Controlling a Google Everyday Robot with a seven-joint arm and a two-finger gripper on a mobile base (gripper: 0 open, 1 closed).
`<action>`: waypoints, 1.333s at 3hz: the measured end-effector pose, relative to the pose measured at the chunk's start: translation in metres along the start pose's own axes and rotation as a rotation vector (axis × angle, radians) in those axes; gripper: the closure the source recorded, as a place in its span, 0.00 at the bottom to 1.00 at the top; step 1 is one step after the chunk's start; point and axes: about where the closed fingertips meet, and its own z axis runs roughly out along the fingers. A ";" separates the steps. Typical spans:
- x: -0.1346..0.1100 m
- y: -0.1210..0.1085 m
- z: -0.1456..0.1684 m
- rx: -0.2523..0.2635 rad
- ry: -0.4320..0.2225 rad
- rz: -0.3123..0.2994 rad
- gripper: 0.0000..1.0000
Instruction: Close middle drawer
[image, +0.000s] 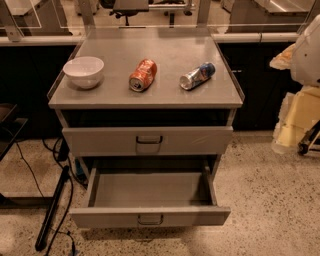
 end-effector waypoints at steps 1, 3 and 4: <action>0.000 0.000 0.000 0.000 0.000 0.000 0.00; 0.000 0.000 0.000 0.000 0.000 0.000 0.40; 0.000 0.000 0.000 0.000 0.000 0.000 0.64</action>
Offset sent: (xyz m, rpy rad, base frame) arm 0.0000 0.0000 0.0000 0.0000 0.0000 0.0000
